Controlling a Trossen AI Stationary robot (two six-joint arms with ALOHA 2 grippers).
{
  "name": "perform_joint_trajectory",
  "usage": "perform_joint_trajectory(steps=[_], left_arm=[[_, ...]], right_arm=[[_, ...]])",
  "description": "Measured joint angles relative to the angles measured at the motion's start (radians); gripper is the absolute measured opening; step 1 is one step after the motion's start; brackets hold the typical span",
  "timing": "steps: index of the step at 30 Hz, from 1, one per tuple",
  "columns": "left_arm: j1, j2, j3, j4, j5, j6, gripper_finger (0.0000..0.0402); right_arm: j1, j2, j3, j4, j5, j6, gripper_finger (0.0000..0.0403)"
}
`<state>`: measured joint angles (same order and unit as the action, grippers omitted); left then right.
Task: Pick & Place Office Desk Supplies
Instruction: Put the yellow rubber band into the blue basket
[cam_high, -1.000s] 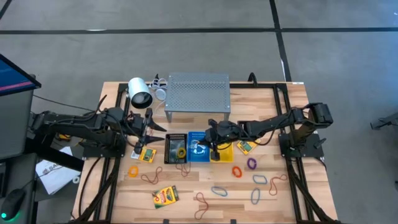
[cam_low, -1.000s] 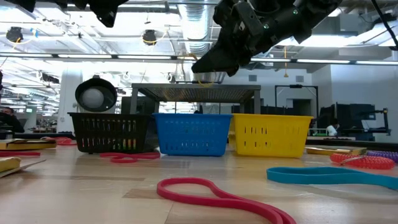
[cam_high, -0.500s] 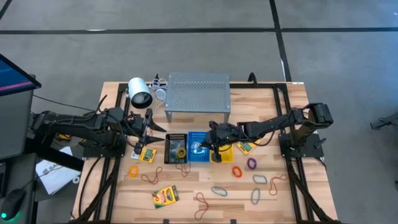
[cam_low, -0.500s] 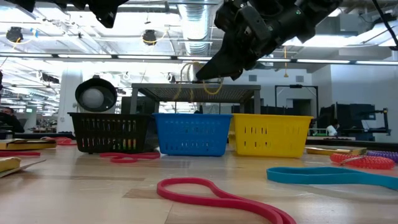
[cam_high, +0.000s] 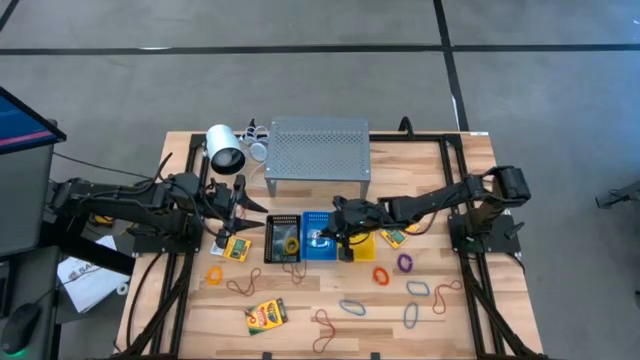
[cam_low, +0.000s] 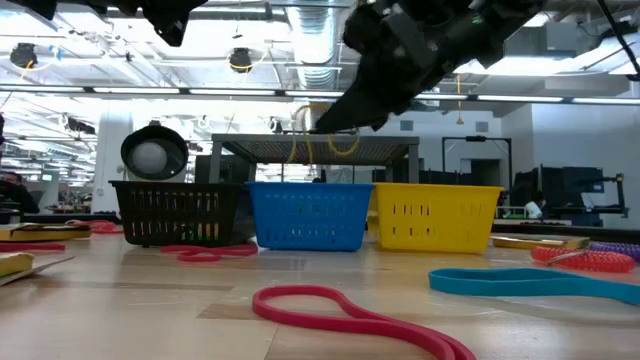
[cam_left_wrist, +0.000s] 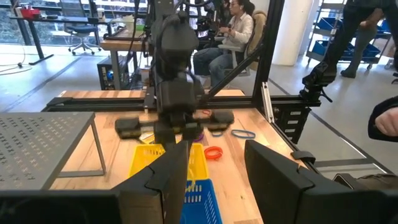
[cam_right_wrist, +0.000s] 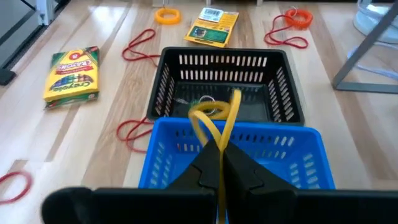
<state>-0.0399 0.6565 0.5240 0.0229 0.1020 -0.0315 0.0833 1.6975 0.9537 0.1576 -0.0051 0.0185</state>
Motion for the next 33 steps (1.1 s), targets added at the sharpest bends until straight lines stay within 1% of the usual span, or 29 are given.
perform_joint_trajectory(steps=[2, 8, 12, 16, 21, 30, 33], left_arm=[[0.000, 0.002, 0.000, 0.001, 0.000, -0.003, 0.0153], [-0.001, 0.021, -0.001, -0.003, 0.000, -0.015, 0.0153], [-0.001, 0.035, -0.001, -0.004, 0.000, -0.026, 0.0153], [-0.002, 0.046, -0.001, -0.005, 0.000, -0.026, 0.0153], [-0.002, 0.051, 0.000, 0.000, 0.000, -0.021, 0.0153], [-0.002, 0.051, 0.000, 0.001, 0.000, 0.000, 0.0153], [-0.002, 0.051, 0.000, 0.001, 0.000, 0.000, 0.0153]], right_arm=[[-0.001, 0.036, 0.039, -0.069, -0.018, -0.016, 0.0000], [-0.008, 0.177, 0.220, -0.249, -0.021, -0.055, 0.0000], [-0.009, 0.233, 0.311, -0.333, -0.021, -0.080, 0.0000], [-0.013, 0.272, 0.372, -0.440, -0.021, -0.097, 0.0000], [-0.021, 0.290, 0.409, -0.541, -0.021, -0.098, 0.0000], [-0.022, 0.287, 0.412, -0.620, -0.022, -0.096, 0.0000], [-0.023, 0.288, 0.412, -0.622, -0.021, -0.090, 0.0000]])
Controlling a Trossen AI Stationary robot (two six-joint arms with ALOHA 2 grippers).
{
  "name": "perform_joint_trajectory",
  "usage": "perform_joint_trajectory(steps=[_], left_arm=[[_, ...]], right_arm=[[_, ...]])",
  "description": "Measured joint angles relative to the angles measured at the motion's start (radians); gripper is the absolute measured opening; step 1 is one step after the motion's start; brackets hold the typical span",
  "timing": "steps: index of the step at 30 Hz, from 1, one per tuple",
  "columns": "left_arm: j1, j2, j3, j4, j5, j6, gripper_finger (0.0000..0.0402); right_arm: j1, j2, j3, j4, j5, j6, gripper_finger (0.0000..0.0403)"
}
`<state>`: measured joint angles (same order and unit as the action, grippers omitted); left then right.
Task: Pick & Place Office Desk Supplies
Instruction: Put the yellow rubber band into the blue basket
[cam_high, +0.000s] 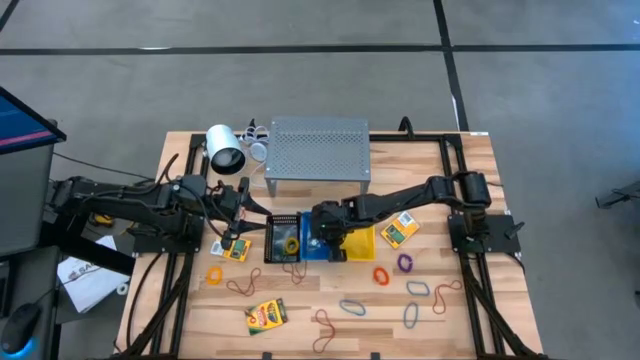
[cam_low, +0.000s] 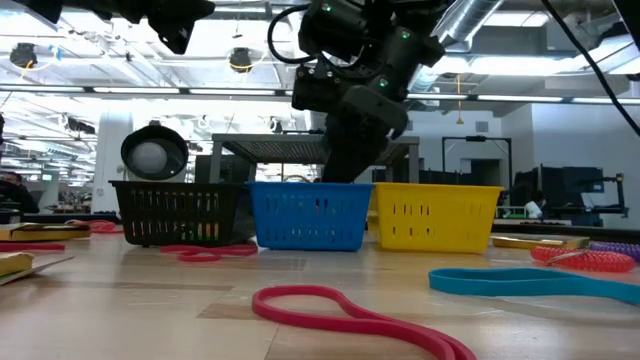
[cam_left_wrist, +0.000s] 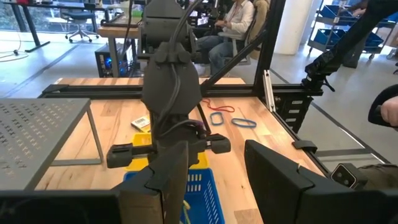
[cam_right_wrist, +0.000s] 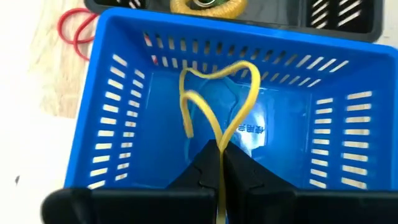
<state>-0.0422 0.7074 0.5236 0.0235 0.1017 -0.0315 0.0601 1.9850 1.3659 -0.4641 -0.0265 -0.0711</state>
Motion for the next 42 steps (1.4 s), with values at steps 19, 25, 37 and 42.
perform_joint_trajectory(steps=[19, 25, 37, 42], left_arm=[[0.000, 0.003, 0.000, 0.000, 0.000, -0.002, 0.0153], [0.000, 0.003, 0.000, 0.000, 0.000, -0.003, 0.0153], [0.000, 0.003, 0.000, 0.000, 0.000, -0.004, 0.0153], [0.000, 0.003, 0.000, 0.000, 0.000, -0.010, 0.0153]], right_arm=[[0.004, 0.000, 0.000, 0.010, -0.028, -0.004, 0.0000], [0.011, 0.000, 0.000, 0.034, -0.035, -0.012, 0.0000], [0.011, 0.000, 0.000, 0.049, -0.055, -0.017, 0.0034], [0.009, 0.000, 0.000, 0.049, -0.055, -0.016, 0.0079]])
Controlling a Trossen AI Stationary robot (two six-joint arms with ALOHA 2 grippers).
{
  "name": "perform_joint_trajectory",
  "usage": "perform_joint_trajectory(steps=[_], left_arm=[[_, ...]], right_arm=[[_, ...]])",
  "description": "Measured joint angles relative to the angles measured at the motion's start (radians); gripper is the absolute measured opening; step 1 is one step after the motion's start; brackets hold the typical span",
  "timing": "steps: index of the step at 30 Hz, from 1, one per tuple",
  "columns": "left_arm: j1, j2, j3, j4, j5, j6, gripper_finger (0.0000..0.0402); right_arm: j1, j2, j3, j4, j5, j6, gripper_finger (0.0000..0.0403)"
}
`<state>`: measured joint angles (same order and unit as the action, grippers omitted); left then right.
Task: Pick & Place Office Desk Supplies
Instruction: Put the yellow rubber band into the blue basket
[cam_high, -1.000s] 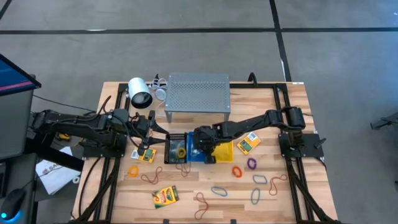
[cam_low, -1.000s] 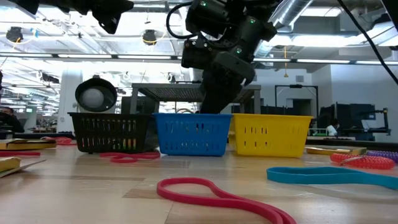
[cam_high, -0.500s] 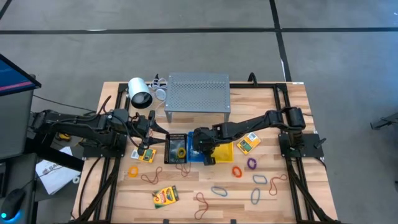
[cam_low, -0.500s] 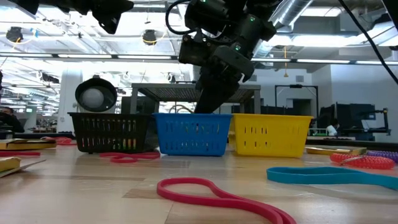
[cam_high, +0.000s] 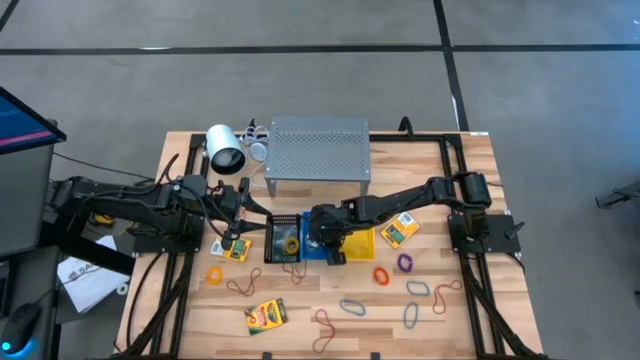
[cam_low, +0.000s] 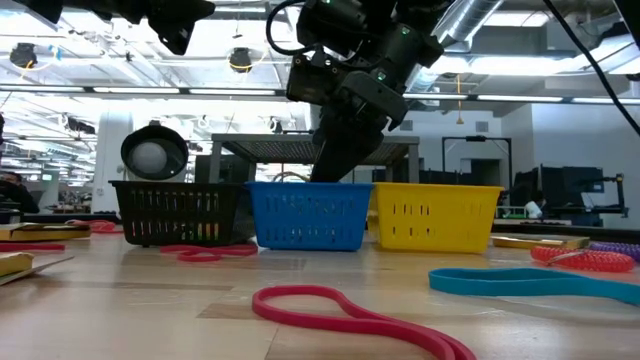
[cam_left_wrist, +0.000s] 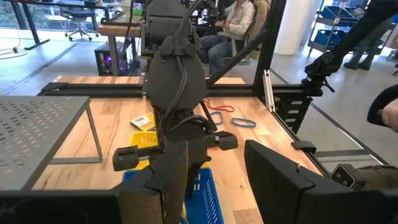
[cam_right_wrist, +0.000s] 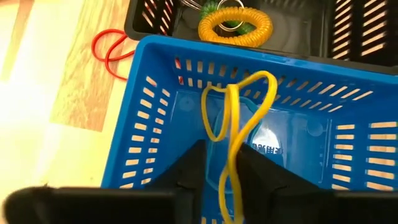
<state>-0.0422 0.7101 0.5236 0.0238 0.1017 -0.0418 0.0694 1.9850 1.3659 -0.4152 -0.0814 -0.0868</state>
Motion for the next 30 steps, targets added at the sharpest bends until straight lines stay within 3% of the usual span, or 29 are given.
perform_joint_trajectory(steps=[13, 17, 30], left_arm=[[0.000, 0.000, 0.000, 0.000, 0.000, 0.000, 0.0153], [0.000, 0.000, 0.000, 0.000, 0.000, 0.000, 0.0153], [0.000, 0.000, 0.000, -0.001, 0.000, 0.000, 0.0153]], right_arm=[[-0.029, 0.000, 0.000, -0.004, 0.000, 0.034, 0.0253], [-0.034, -0.001, 0.000, -0.003, 0.006, 0.034, 0.0264], [0.033, -0.002, 0.000, -0.015, 0.191, -0.038, 0.0265]])
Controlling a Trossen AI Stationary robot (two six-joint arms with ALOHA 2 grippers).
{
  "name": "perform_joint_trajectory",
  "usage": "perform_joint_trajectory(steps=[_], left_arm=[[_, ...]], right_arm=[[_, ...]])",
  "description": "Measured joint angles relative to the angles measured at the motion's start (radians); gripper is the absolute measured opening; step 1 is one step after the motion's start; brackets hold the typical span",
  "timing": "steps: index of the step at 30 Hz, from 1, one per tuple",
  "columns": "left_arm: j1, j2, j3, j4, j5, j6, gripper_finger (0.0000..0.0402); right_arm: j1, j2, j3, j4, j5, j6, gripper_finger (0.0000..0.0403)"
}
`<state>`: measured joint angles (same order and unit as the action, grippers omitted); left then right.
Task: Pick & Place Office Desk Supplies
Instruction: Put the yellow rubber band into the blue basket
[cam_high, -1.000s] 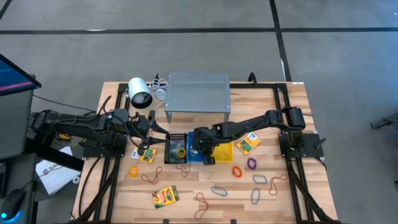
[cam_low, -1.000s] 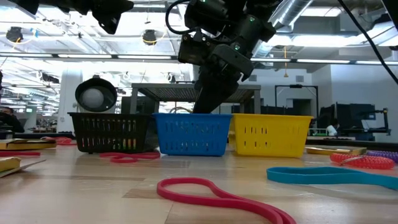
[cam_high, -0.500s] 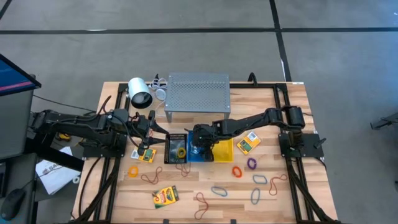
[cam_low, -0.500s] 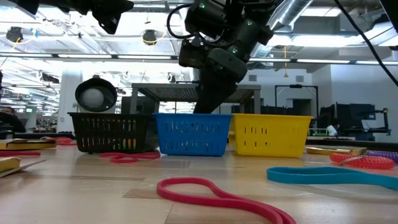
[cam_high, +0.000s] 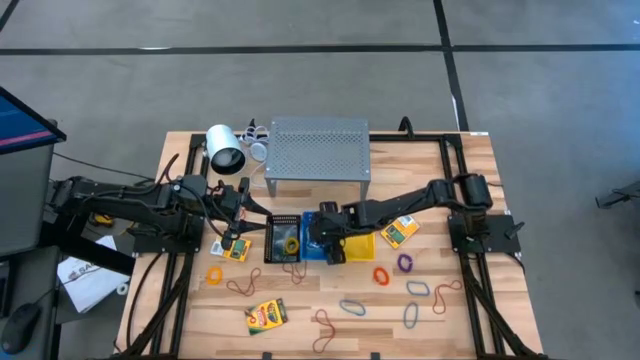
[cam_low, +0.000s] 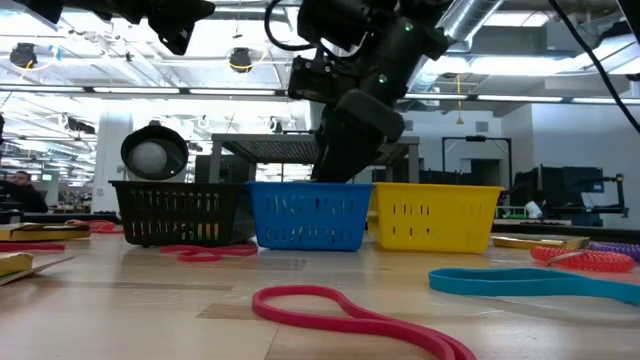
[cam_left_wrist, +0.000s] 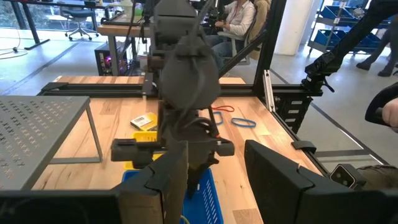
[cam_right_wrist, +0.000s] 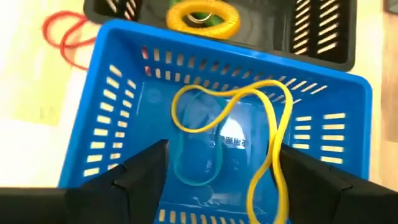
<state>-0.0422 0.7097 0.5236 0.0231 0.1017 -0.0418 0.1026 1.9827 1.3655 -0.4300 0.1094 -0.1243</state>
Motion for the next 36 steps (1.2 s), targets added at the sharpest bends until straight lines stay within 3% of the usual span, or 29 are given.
perform_joint_trajectory(steps=[13, 16, 24, 27, 31, 36], left_arm=[[0.000, 0.000, -0.055, 0.060, 0.000, -0.001, 0.0153], [0.000, 0.000, -0.094, 0.116, 0.000, -0.016, 0.0153], [0.000, -0.002, -0.124, 0.223, 0.000, -0.017, 0.0153], [0.000, -0.002, -0.124, 0.257, 0.000, -0.011, 0.0153], [0.000, -0.002, -0.124, 0.257, 0.000, 0.008, 0.0153], [0.000, -0.002, -0.124, 0.257, 0.000, 0.008, 0.0153]], right_arm=[[0.026, -0.001, 0.039, -0.064, 0.172, -0.011, 0.0265], [0.029, -0.002, 0.061, -0.064, 0.126, -0.028, 0.0265], [0.035, -0.002, 0.064, -0.101, 0.151, -0.014, 0.0265], [0.038, 0.007, 0.068, -0.069, 0.079, -0.018, 0.0265], [0.058, 0.019, 0.062, -0.131, 0.178, -0.022, 0.0265], [0.067, 0.020, 0.066, -0.092, 0.121, -0.048, 0.0265]])
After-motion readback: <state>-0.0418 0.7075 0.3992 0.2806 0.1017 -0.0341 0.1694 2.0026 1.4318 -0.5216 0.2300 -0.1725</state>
